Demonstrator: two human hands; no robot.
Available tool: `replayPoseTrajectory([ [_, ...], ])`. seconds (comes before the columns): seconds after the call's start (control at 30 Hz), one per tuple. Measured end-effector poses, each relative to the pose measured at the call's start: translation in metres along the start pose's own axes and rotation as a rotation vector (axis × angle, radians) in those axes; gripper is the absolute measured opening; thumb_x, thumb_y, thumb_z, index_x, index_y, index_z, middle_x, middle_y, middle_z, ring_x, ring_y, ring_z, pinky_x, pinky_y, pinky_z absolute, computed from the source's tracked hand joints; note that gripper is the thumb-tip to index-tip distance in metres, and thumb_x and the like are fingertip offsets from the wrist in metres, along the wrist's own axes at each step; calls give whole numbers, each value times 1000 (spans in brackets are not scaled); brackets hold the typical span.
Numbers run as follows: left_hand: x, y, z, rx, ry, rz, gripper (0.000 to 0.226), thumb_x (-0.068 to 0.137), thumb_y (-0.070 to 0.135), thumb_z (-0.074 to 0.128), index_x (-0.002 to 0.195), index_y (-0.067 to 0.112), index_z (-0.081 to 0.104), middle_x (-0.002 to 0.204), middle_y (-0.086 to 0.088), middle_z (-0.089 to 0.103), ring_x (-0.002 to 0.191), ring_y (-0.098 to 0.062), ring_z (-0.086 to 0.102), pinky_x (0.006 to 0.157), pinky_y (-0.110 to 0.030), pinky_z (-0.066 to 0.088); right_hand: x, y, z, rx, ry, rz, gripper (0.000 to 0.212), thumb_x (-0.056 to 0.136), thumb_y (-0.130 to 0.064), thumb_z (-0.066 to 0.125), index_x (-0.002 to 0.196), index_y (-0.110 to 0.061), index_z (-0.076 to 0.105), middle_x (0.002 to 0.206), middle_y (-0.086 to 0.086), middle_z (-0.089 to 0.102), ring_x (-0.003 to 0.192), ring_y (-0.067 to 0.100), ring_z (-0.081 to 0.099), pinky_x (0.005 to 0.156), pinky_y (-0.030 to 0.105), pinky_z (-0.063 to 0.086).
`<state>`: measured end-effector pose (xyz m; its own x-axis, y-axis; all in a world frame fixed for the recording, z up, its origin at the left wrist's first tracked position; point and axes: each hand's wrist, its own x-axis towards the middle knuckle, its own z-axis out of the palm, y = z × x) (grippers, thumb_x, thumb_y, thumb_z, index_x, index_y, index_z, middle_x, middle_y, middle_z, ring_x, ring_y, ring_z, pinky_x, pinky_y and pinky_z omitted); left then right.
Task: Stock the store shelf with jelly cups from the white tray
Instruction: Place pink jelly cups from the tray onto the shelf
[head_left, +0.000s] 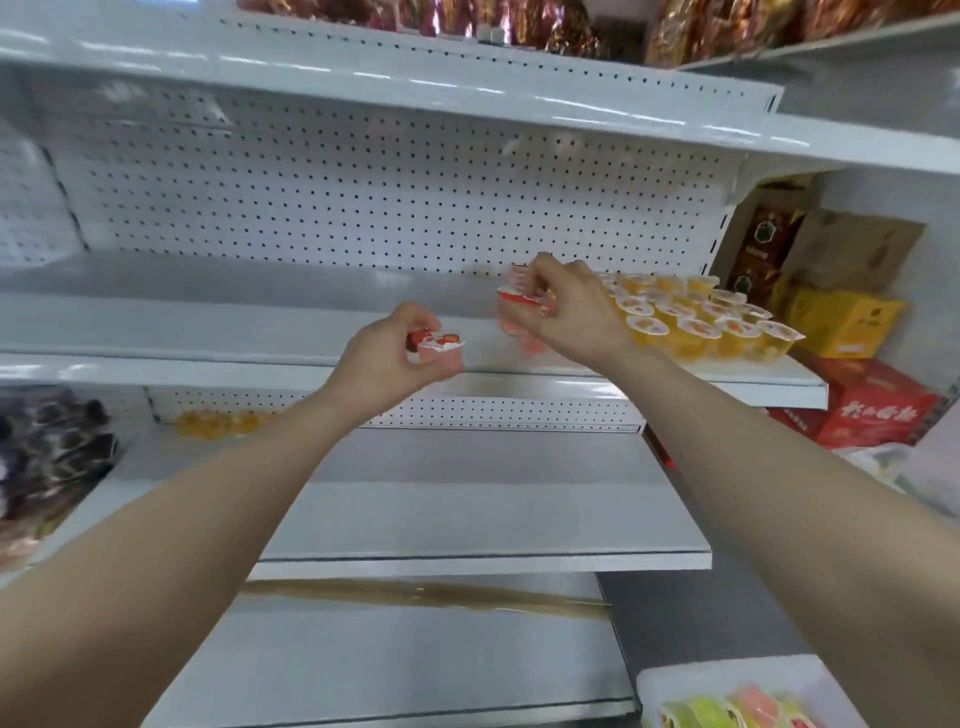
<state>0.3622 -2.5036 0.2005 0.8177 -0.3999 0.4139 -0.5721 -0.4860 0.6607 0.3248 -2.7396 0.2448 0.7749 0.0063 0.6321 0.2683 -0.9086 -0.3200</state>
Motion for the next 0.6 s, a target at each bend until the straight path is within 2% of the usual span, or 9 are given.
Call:
replayPoseTrajectory([
  [0.07, 23, -7, 2, 9, 27, 11, 47, 73, 49, 78, 109, 28, 56, 105, 12, 66, 88, -6, 61, 75, -24, 47, 28, 9, 5, -14, -19, -3, 34, 80, -54, 65, 83, -23, 49, 81, -1, 61, 93, 26, 49, 78, 41, 44],
  [0.1, 35, -11, 3, 14, 34, 9, 47, 73, 49, 79, 108, 28, 56, 104, 12, 66, 89, -7, 62, 78, -27, 48, 41, 14, 8, -22, -30, -3, 34, 81, -53, 65, 84, -23, 49, 80, 1, 61, 94, 27, 48, 79, 41, 44],
  [0.27, 86, -27, 6, -16, 69, -20, 43, 71, 43, 82, 102, 31, 55, 103, 12, 67, 84, -3, 59, 80, -28, 49, 106, 34, 25, -76, -121, 100, 30, 85, -44, 62, 91, -19, 47, 84, 0, 61, 99, 24, 39, 85, 36, 33],
  [0.33, 102, -32, 7, -8, 84, -34, 43, 72, 40, 82, 104, 28, 57, 102, 11, 67, 83, -2, 59, 76, -20, 46, 128, 42, 32, -63, -139, 183, 27, 86, -40, 59, 97, -17, 53, 86, -4, 58, 104, 25, 40, 89, 37, 36],
  [0.4, 116, -37, 8, 2, 91, -47, 43, 73, 38, 82, 106, 25, 58, 102, 11, 67, 83, -1, 58, 70, -11, 41, 147, 53, 42, -46, -175, 220, 26, 87, -38, 56, 101, -17, 55, 98, -3, 65, 111, 28, 40, 90, 39, 37],
  [0.47, 129, -43, 10, 13, 93, -60, 42, 73, 38, 82, 106, 25, 59, 102, 10, 67, 84, -1, 58, 70, -10, 40, 163, 65, 53, -49, -235, 226, 23, 85, -40, 55, 99, -21, 54, 110, -5, 68, 114, 28, 39, 91, 41, 37],
  [0.6, 149, -57, 14, 31, 107, -86, 41, 72, 37, 82, 103, 25, 59, 97, 11, 67, 86, -2, 60, 72, -13, 43, 182, 86, 79, -52, -323, 226, 19, 83, -39, 60, 93, -24, 58, 107, -8, 66, 113, 26, 41, 87, 39, 33],
])
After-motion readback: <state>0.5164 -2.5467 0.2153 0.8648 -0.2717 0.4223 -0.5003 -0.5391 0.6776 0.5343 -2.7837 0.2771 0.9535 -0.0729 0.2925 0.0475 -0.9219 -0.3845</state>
